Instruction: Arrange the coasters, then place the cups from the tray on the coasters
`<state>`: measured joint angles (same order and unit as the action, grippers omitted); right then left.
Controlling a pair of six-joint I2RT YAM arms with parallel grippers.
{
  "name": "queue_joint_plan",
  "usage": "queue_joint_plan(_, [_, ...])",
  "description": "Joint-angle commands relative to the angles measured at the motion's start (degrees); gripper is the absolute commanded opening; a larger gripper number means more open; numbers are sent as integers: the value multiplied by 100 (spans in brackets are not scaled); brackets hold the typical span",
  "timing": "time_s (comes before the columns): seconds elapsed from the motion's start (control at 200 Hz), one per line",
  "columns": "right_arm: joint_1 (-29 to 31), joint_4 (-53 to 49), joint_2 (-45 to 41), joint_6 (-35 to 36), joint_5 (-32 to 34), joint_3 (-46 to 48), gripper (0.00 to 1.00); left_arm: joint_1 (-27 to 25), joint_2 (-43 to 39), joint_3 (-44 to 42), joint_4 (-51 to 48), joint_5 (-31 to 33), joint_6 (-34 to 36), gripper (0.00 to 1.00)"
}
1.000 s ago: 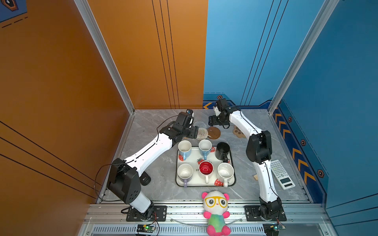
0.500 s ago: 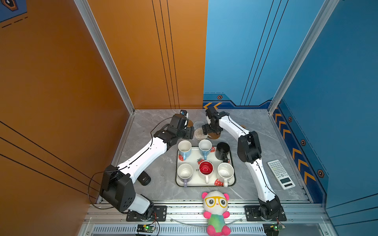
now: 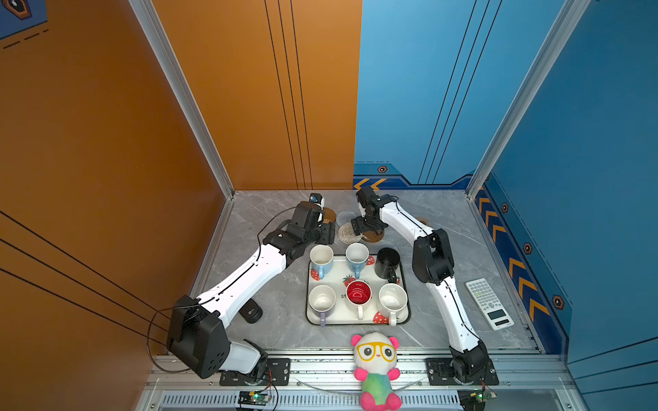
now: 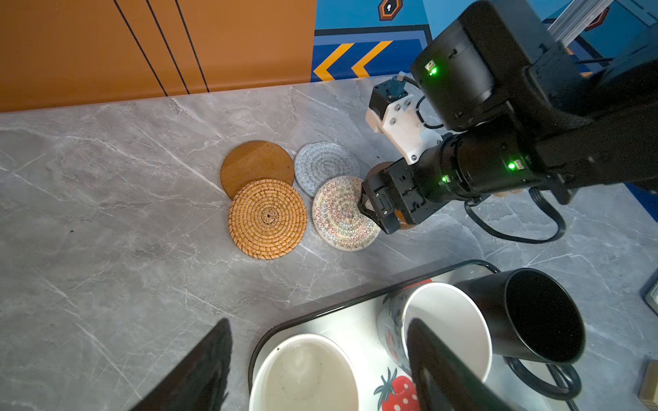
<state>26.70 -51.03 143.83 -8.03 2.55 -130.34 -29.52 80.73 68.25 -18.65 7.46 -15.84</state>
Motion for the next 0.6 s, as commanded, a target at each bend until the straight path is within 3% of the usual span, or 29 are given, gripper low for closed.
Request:
queue_joint_plan(0.0, [-106, -390, 200, 164, 378, -53, 97, 63, -223, -224, 198, 123, -86, 78])
queue_joint_plan(0.596, [-621, -452, 22, 106, 66, 11, 96, 95, -149, -193, 316, -34, -132, 78])
